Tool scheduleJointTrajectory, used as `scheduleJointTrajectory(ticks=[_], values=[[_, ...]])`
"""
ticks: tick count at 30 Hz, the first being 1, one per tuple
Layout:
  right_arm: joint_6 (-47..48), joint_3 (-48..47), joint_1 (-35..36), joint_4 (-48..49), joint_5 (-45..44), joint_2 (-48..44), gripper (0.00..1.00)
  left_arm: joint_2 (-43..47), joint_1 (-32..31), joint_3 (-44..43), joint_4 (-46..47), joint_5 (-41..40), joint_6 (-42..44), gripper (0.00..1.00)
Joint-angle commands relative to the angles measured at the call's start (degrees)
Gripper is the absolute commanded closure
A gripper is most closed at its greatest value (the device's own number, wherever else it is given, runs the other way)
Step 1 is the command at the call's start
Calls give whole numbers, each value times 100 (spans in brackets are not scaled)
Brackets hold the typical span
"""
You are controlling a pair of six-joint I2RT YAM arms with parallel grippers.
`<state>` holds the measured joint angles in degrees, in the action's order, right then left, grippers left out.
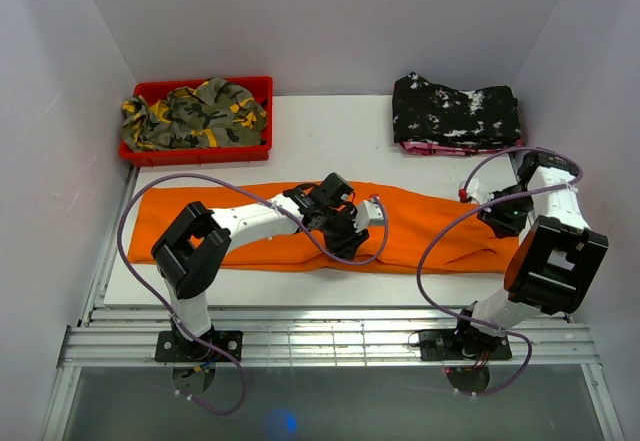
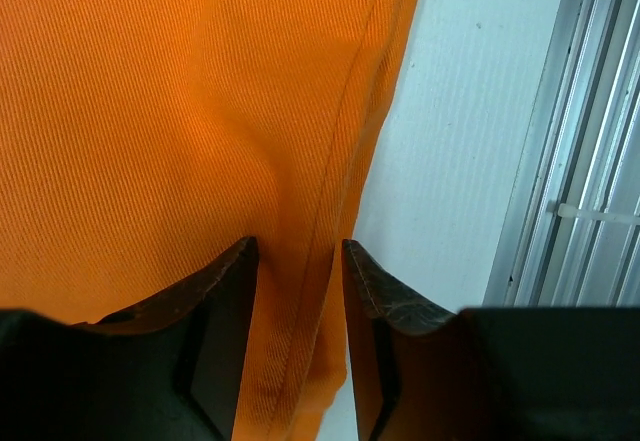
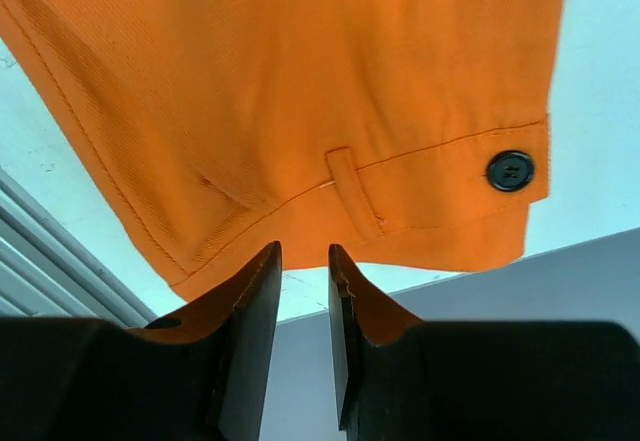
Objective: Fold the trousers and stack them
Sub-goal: Fold the trousers
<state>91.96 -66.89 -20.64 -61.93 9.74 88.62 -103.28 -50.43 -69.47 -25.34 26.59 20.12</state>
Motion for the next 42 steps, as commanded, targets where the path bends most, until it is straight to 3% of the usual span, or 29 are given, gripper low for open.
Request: scheduleJointTrajectory(ticks=[1,5,8,11,15,21,24,30,33,38,42], values=[[-116,192,-36,-339,-234,120,68,265,-19,48,73,163,36,50],[-854,580,-27,897,-604,594,68,309,-19,109,231,109,27,54],[-1522,-48,-10,1314,-666,1411,68,353,-28,74,205,110,45,54],[-1980,-1014,51,1263,-517,2245,67,370,-19,65,91,-31,150,52],[-2173,-1817,306,1140,-377,2537,66,458,-19,135,21,-57,194,50],[-2534,-2776,456,217,186,2117,46,459,-19,153,47,-66,80,49],[-2665,-2672,298,-29,21,1756,31,432,-19,162,143,-136,45,49],[-2439,-2601,-369,-952,150,1668,32,344,-19,311,205,-479,150,49],[-1728,-2075,-546,-1119,256,1370,40,440,7,451,293,-436,273,52],[-541,-522,-555,-331,29,544,36,485,16,321,249,-259,387,55],[-284,-106,-546,250,-42,411,34,371,7,250,267,-338,414,57]])
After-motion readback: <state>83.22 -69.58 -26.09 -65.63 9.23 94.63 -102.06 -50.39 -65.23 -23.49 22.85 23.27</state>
